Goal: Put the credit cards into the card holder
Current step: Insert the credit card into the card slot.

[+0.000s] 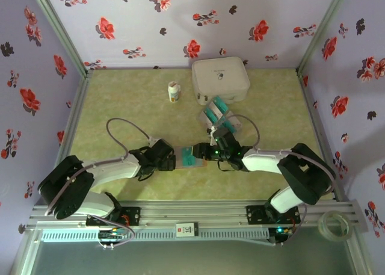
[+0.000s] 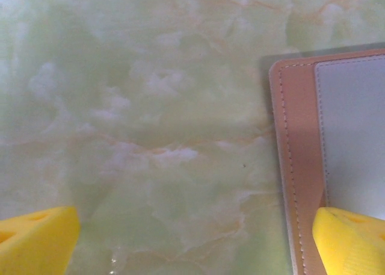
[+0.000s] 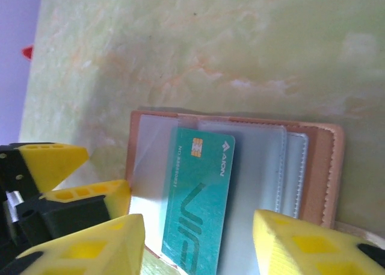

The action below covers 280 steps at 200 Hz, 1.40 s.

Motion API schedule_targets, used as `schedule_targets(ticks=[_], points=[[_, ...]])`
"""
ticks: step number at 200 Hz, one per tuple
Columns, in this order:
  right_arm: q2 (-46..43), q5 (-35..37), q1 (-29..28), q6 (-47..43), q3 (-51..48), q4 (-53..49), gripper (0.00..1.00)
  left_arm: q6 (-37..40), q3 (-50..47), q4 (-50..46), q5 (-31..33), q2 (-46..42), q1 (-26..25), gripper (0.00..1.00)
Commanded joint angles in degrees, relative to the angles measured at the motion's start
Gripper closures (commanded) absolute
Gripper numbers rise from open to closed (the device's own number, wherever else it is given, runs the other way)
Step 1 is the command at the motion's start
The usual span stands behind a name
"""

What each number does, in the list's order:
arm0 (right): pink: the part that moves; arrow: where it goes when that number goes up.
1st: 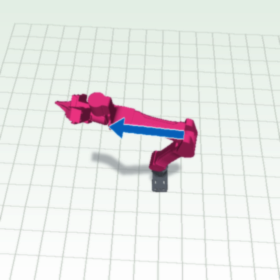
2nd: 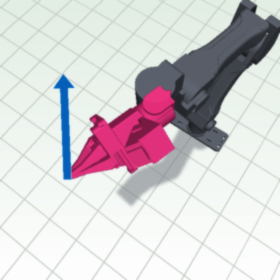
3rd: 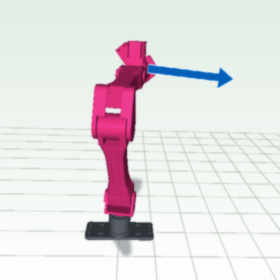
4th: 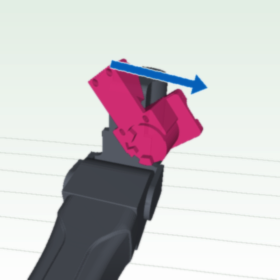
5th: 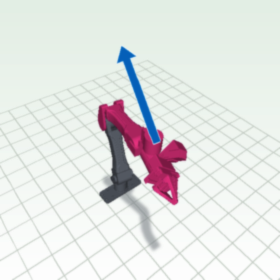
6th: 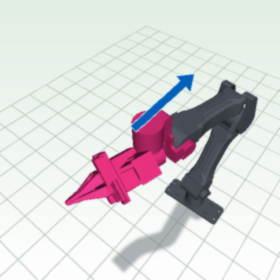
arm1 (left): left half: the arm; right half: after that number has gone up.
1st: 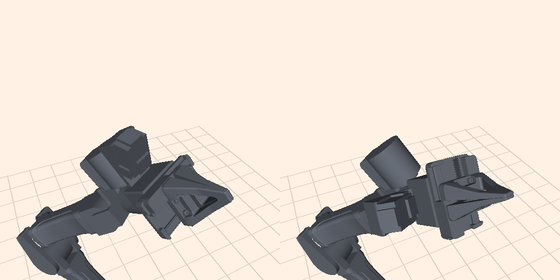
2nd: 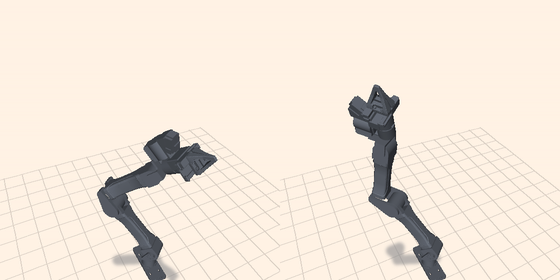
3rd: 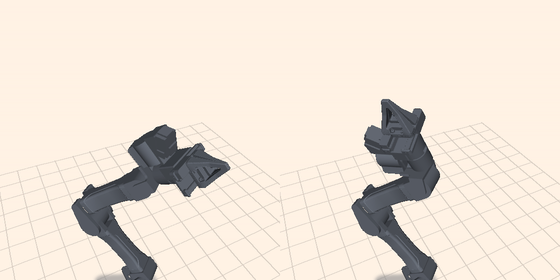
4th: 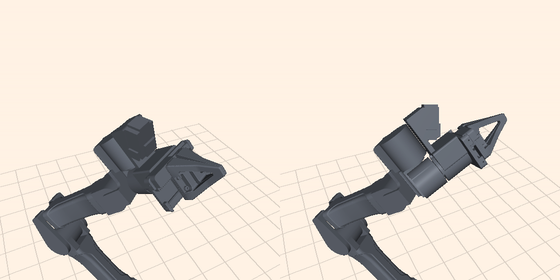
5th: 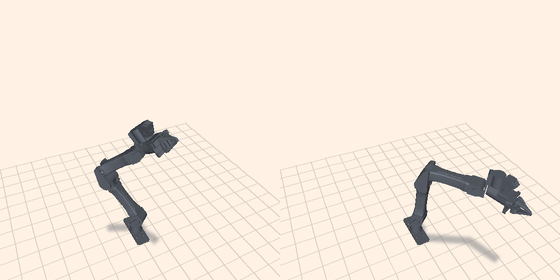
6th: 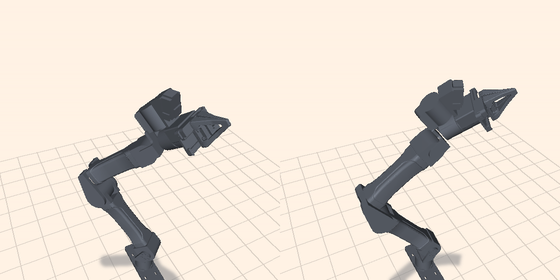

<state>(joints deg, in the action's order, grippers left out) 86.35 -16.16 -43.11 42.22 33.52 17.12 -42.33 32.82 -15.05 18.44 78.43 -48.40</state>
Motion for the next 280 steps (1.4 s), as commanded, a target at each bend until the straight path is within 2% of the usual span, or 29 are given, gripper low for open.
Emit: schedule_targets(ticks=[1,28,74,134,280], points=[[-0.27,4.58,-0.1,-4.71,4.02,-12.89,0.6,1.33,-0.09,-2.51,0.99,-2.85,1.04,0.0],[1.94,7.48,-1.3,-6.29,8.42,-18.76,0.74,1.55,0.15,-4.47,1.2,-5.4,2.2,0.0],[6.83,11.75,-4.26,-8.34,15.09,-25.62,0.86,0.89,1.15,-10.44,3.4,-6.27,4.2,0.0],[10.81,14.92,-6.53,-9.17,18.65,-29.3,0.89,2.08,5.26,-14.14,4.68,-0.87,4.67,0.0],[14.08,13.0,-8.34,-8.76,21.6,-29.07,0.89,3.01,5.95,-12.05,3.39,2.9,4.63,0.0]])
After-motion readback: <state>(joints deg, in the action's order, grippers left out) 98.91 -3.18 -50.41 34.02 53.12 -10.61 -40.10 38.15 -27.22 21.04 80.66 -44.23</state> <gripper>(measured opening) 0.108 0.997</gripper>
